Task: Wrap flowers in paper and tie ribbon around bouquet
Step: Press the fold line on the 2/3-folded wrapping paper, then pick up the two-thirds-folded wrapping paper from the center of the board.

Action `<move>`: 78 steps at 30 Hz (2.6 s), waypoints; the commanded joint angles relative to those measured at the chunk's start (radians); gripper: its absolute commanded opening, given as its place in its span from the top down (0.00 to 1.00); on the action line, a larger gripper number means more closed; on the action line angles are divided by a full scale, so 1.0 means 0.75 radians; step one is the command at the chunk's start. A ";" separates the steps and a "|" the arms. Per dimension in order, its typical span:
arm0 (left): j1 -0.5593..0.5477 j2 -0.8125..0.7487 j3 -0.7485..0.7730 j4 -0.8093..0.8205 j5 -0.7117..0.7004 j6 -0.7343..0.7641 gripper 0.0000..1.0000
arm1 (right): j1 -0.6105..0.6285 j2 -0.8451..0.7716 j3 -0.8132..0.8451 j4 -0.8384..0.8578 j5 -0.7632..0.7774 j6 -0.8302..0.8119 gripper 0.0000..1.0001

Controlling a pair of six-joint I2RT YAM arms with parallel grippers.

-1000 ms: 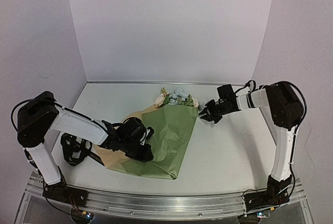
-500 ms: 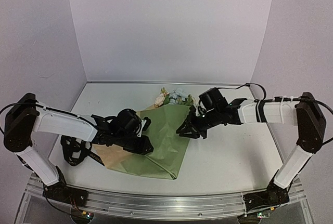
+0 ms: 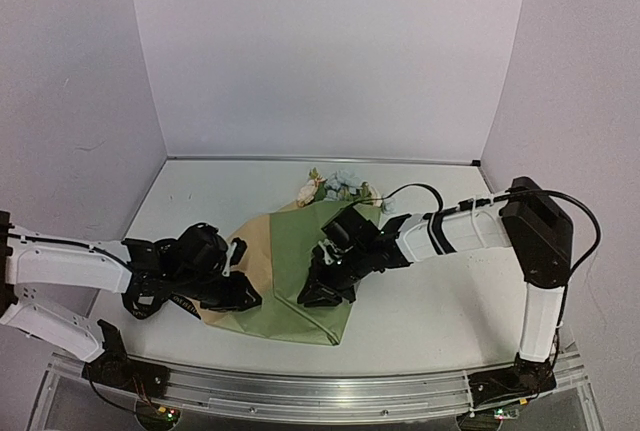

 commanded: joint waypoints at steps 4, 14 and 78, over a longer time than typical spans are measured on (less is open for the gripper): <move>0.000 -0.009 -0.110 0.168 0.043 -0.169 0.78 | 0.048 0.104 0.076 0.075 0.017 0.049 0.84; -0.003 0.135 -0.150 0.242 0.031 -0.206 0.82 | 0.055 0.170 0.046 0.166 0.094 0.059 0.85; -0.006 -0.262 -0.422 -0.049 -0.381 -1.074 0.66 | 0.052 0.304 0.012 0.295 0.120 0.105 0.86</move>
